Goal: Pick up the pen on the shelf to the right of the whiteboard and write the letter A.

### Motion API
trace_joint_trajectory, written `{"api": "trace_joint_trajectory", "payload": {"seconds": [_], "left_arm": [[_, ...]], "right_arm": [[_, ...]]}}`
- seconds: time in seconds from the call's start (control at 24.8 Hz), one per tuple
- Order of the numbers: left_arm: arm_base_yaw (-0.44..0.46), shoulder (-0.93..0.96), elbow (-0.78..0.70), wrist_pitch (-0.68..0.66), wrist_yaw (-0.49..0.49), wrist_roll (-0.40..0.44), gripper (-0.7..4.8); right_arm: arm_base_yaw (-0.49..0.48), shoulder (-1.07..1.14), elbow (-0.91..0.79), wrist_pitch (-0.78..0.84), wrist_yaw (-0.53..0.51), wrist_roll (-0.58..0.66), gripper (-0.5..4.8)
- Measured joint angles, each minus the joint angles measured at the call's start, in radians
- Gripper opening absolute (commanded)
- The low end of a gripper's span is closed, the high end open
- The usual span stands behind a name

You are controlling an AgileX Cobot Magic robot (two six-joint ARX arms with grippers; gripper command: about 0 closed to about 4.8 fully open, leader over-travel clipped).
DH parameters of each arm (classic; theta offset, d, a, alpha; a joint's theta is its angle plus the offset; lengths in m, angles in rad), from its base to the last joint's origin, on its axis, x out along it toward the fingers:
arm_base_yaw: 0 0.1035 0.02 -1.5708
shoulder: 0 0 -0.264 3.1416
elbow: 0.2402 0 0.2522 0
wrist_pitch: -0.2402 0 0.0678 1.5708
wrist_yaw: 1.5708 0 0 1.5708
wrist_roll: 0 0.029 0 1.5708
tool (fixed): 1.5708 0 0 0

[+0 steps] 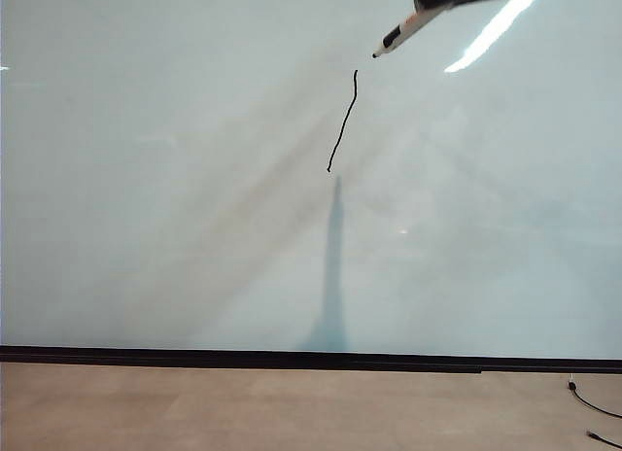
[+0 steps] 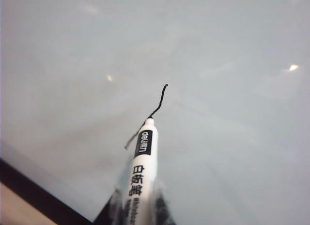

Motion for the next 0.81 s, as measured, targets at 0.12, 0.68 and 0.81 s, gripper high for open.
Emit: {"api": "trace_joint_trajectory", "payload": {"seconds": [0.12,0.68,0.81], "left_arm": [[0.000,0.000,0.000,0.000,0.000,0.000,-0.04],[0.000,0.000,0.000,0.000,0.000,0.000,-0.04],[0.000,0.000,0.000,-0.001,0.000,0.000,-0.04]], "right_arm": [[-0.003,0.023,-0.061,0.140,0.024,0.087,-0.06],[-0.086,0.266,-0.039,0.434,-0.096,0.264,-0.05],[-0.106,0.277,-0.029,0.448,-0.144,0.265,-0.06]]}}
